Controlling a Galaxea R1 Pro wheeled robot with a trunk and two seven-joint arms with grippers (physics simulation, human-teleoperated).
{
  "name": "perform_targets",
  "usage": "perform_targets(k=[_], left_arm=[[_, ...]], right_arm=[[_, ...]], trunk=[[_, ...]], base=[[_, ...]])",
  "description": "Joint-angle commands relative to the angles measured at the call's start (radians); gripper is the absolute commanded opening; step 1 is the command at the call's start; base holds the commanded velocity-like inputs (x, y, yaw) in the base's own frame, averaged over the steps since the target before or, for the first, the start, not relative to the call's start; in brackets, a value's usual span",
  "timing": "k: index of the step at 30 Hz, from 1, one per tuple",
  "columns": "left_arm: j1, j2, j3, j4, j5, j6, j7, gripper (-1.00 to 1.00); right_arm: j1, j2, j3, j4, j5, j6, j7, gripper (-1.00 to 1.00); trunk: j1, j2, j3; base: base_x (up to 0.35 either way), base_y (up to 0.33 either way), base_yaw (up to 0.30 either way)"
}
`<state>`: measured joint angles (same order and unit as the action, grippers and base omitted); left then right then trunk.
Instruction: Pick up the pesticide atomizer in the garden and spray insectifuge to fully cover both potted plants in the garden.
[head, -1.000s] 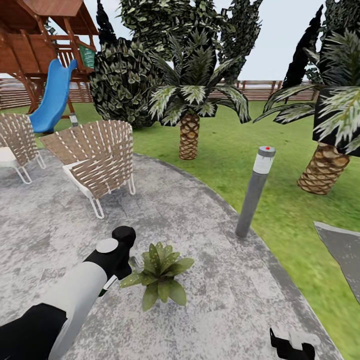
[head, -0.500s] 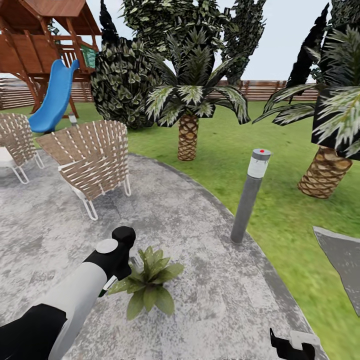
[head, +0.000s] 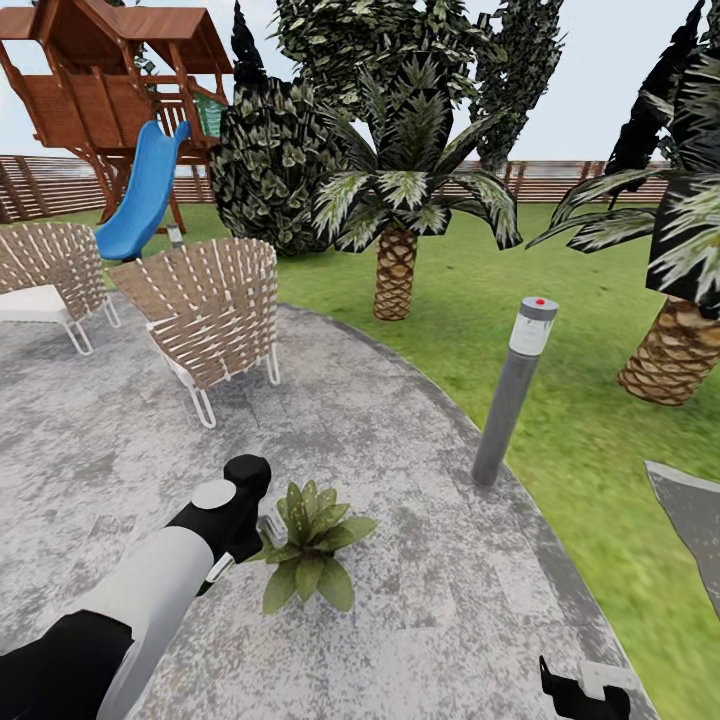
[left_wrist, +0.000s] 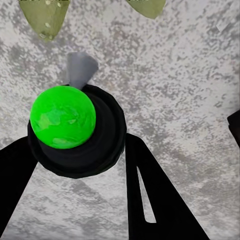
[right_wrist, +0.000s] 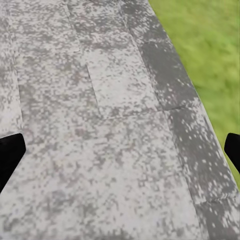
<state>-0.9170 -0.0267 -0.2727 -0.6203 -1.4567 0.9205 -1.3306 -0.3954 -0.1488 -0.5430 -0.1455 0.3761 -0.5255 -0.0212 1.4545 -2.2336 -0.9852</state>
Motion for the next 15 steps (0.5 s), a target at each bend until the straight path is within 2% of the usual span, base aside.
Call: perform_targets(k=[1, 10, 13, 15], left_arm=[[0.0, 0.0, -0.002, -0.001, -0.008, 0.009, -0.01, -1.0], [0.003, 0.003, -0.002, 0.0, -0.008, 0.009, -0.009, -1.0], [0.004, 0.004, -0.003, 0.001, -0.008, 0.009, -0.009, -1.0], [0.004, 0.004, -0.003, 0.001, -0.008, 0.009, -0.009, -1.0]], right_arm=[[-0.001, 0.0, -0.007, 0.001, 0.011, -0.004, -0.002, 1.0], [0.0, 0.0, -0.007, 0.001, 0.011, -0.004, -0.002, 1.0], [0.0, 0.0, -0.007, 0.001, 0.011, -0.004, -0.003, 1.0], [0.0, 0.0, -0.007, 0.001, 0.011, -0.004, -0.003, 1.0]], trunk=[[0.0, 0.0, -0.001], [0.0, 0.0, 0.004], [0.0, 0.0, 0.004], [0.0, 0.0, 0.004]], base=[[0.0, 0.0, -0.047], [-0.006, -0.005, -0.053], [-0.195, -0.147, 0.03], [-0.253, -0.187, 0.187]])
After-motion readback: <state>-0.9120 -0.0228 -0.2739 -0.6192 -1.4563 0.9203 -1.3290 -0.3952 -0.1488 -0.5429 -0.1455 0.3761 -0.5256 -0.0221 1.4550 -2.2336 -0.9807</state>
